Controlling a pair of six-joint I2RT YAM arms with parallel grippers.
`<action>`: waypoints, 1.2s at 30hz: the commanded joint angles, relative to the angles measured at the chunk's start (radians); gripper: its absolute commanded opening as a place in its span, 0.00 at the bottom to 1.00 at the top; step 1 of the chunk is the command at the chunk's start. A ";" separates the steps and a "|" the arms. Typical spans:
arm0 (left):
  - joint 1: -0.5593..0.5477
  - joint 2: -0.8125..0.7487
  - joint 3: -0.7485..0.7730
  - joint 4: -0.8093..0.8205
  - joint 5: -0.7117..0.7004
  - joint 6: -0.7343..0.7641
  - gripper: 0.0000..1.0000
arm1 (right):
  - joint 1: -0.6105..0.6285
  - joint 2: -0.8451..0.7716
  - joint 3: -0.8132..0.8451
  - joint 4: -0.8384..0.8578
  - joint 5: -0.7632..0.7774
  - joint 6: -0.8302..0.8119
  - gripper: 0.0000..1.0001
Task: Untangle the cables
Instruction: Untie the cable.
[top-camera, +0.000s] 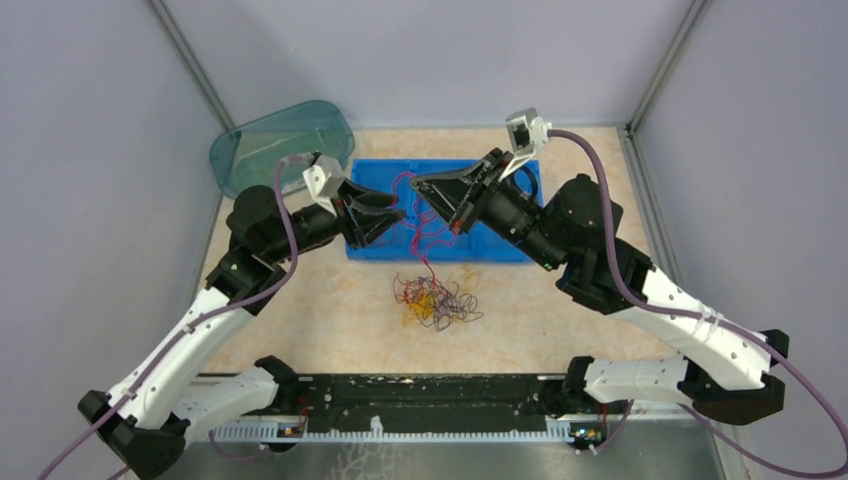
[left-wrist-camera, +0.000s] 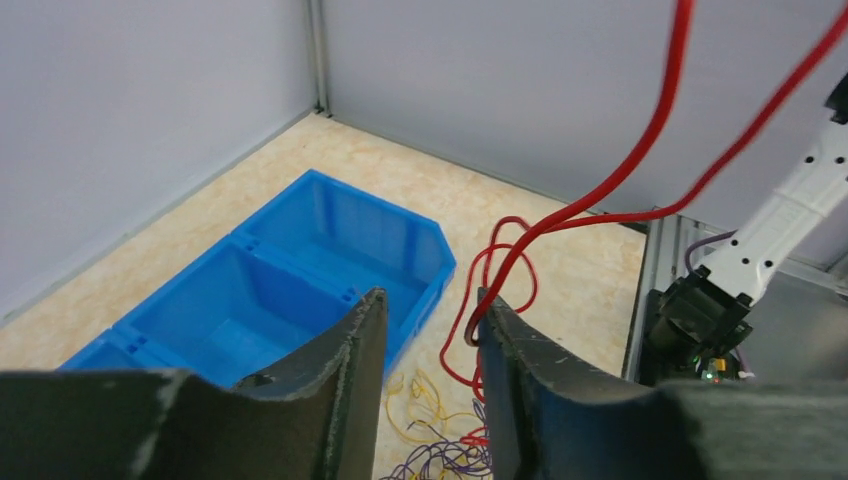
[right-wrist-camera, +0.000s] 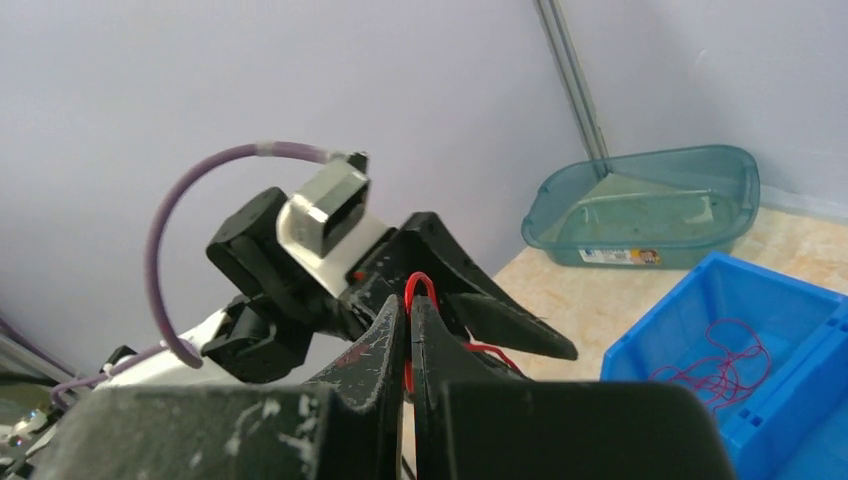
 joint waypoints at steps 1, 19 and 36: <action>-0.004 0.019 0.037 -0.051 -0.077 -0.012 0.50 | -0.003 0.003 -0.013 0.109 -0.009 0.041 0.00; 0.050 0.068 0.056 -0.108 -0.566 -0.070 0.68 | 0.015 0.099 -0.026 0.308 -0.089 0.173 0.00; 0.050 -0.015 -0.127 0.054 -0.626 0.469 0.67 | 0.015 -0.040 0.078 0.063 -0.038 0.148 0.00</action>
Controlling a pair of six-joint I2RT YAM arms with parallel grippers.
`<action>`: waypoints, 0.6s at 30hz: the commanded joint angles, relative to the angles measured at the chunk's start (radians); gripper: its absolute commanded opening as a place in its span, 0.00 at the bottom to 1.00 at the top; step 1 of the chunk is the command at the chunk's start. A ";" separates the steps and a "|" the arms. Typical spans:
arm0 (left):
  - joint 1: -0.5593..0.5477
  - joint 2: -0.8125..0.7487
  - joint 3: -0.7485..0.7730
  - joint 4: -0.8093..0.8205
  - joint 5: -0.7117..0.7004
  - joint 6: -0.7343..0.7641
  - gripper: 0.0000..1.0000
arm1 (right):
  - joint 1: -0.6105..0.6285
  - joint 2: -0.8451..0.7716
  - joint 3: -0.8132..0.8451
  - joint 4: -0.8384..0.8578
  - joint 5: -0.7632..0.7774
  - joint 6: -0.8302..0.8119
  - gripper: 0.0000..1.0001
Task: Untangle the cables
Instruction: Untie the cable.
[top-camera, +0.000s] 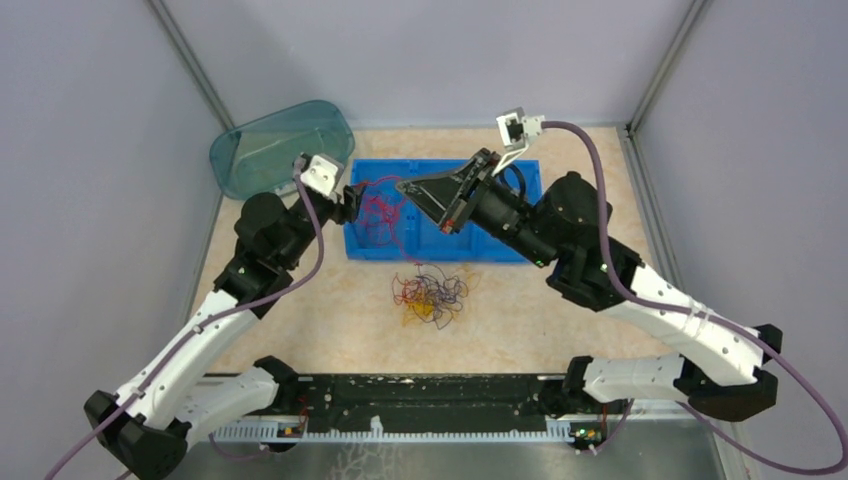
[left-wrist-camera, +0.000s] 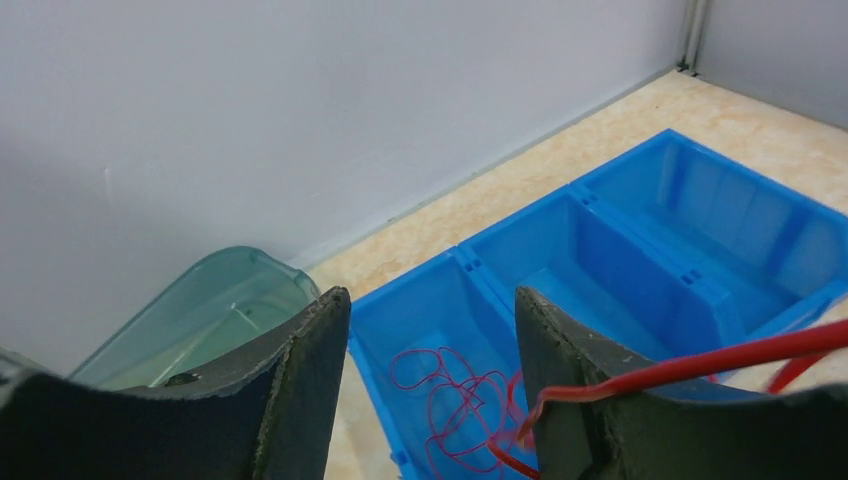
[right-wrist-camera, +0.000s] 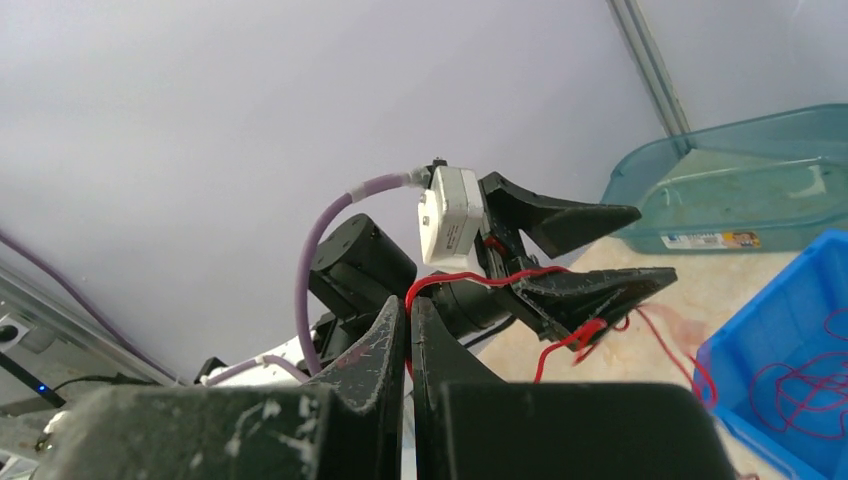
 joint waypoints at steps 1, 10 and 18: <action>0.003 -0.019 -0.031 -0.004 -0.028 0.151 0.68 | 0.008 -0.100 0.096 -0.049 0.038 -0.031 0.00; 0.005 -0.087 -0.095 0.048 -0.005 0.310 0.68 | 0.008 -0.230 0.121 -0.249 0.184 -0.160 0.00; 0.006 -0.124 -0.159 0.107 0.050 0.526 0.68 | 0.008 -0.248 0.219 -0.511 0.379 -0.331 0.00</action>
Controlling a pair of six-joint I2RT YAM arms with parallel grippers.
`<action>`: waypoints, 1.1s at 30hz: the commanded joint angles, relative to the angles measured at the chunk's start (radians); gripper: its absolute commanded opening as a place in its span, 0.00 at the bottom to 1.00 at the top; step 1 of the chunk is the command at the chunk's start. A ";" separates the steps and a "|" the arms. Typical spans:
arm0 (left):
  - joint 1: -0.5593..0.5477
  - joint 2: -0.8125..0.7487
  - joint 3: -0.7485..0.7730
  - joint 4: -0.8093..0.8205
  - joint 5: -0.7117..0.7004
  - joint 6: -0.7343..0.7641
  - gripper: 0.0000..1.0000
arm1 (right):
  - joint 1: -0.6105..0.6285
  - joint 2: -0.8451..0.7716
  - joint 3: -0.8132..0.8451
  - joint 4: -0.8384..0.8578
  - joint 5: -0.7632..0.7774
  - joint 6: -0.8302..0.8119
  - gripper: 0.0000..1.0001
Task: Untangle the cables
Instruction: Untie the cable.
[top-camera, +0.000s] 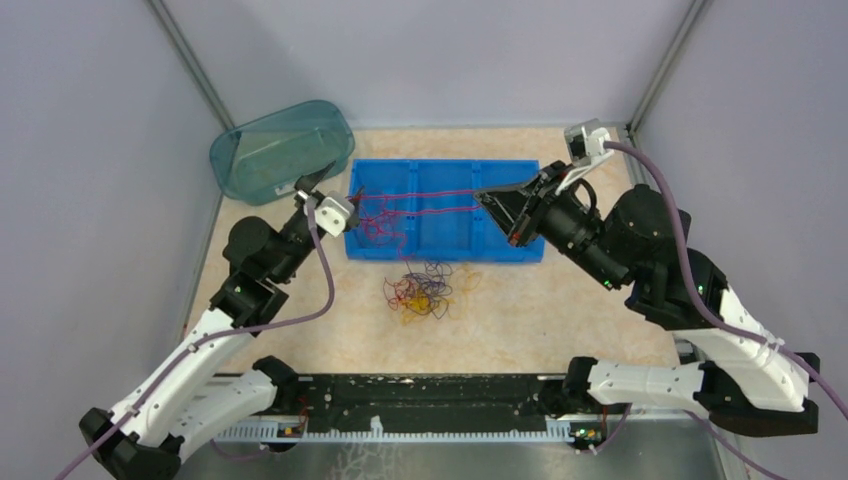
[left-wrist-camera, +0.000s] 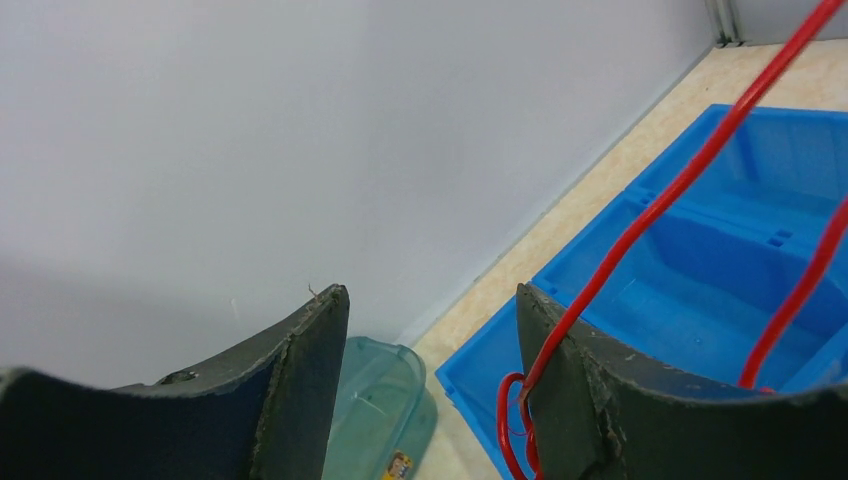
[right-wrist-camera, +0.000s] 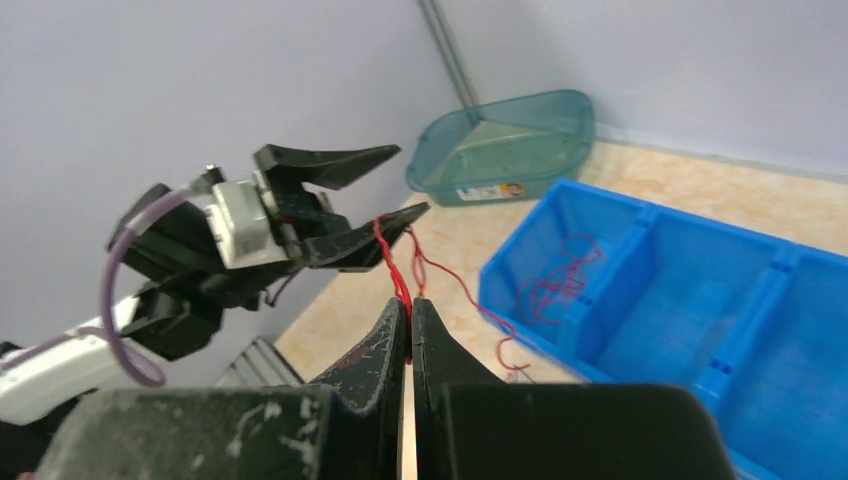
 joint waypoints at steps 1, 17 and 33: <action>0.017 -0.016 -0.053 -0.019 -0.027 0.163 0.68 | 0.005 -0.064 0.119 -0.068 0.176 -0.159 0.00; 0.016 0.063 0.256 -0.294 0.309 -0.264 0.33 | 0.005 -0.011 -0.063 0.205 -0.184 -0.247 0.00; 0.016 0.061 0.283 -0.265 0.384 -0.363 0.05 | 0.005 0.053 -0.131 0.534 -0.610 0.000 0.39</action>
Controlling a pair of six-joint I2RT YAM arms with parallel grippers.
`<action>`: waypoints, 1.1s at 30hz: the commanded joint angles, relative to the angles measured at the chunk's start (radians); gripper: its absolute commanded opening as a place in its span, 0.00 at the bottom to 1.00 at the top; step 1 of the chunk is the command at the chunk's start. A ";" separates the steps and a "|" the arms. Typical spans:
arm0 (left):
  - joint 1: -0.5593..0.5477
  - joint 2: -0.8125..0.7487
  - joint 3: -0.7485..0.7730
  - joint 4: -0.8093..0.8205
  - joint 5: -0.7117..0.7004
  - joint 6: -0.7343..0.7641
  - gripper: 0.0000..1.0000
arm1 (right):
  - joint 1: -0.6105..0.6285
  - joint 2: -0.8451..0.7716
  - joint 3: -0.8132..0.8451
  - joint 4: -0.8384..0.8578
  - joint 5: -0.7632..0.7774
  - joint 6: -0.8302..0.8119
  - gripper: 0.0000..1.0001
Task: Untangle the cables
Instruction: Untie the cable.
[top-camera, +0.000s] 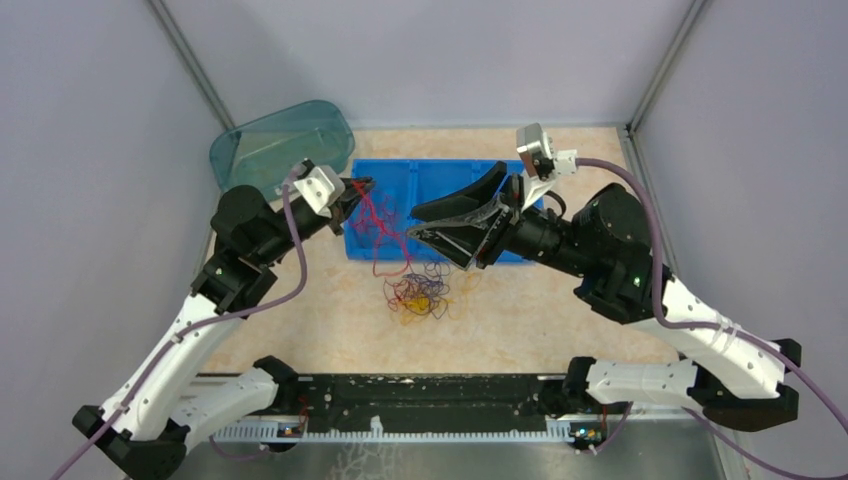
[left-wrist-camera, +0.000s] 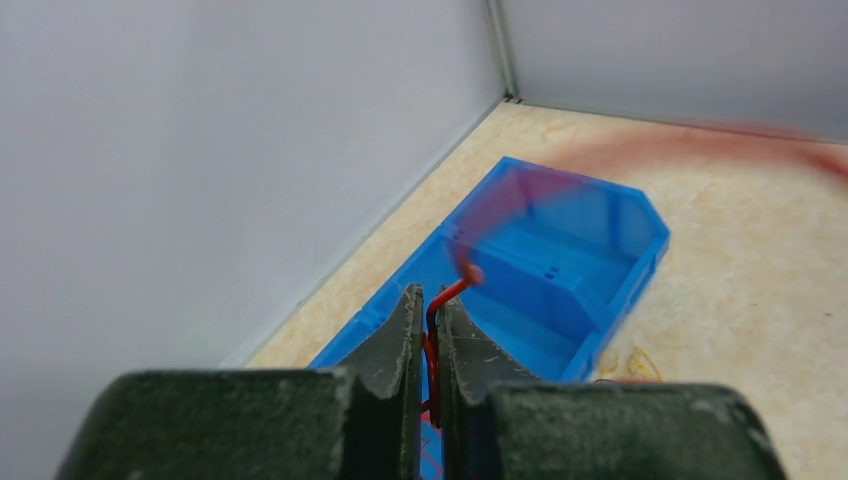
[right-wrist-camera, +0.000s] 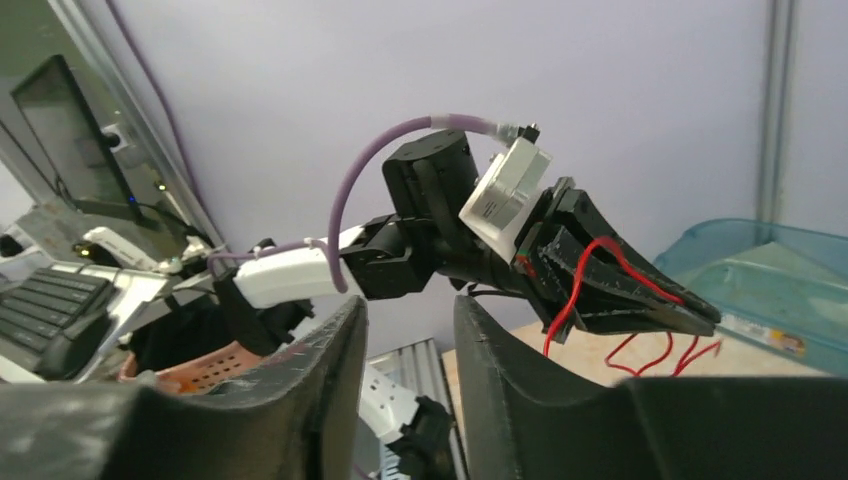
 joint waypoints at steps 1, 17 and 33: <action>0.006 -0.023 0.045 0.000 0.115 -0.109 0.04 | 0.000 -0.011 0.001 0.058 -0.075 0.028 0.44; 0.006 0.008 0.176 0.025 0.355 -0.273 0.01 | -0.001 -0.212 -0.172 -0.067 0.222 0.001 0.45; 0.006 0.004 0.190 0.008 0.355 -0.291 0.01 | -0.003 0.121 -0.188 0.168 0.035 0.208 0.56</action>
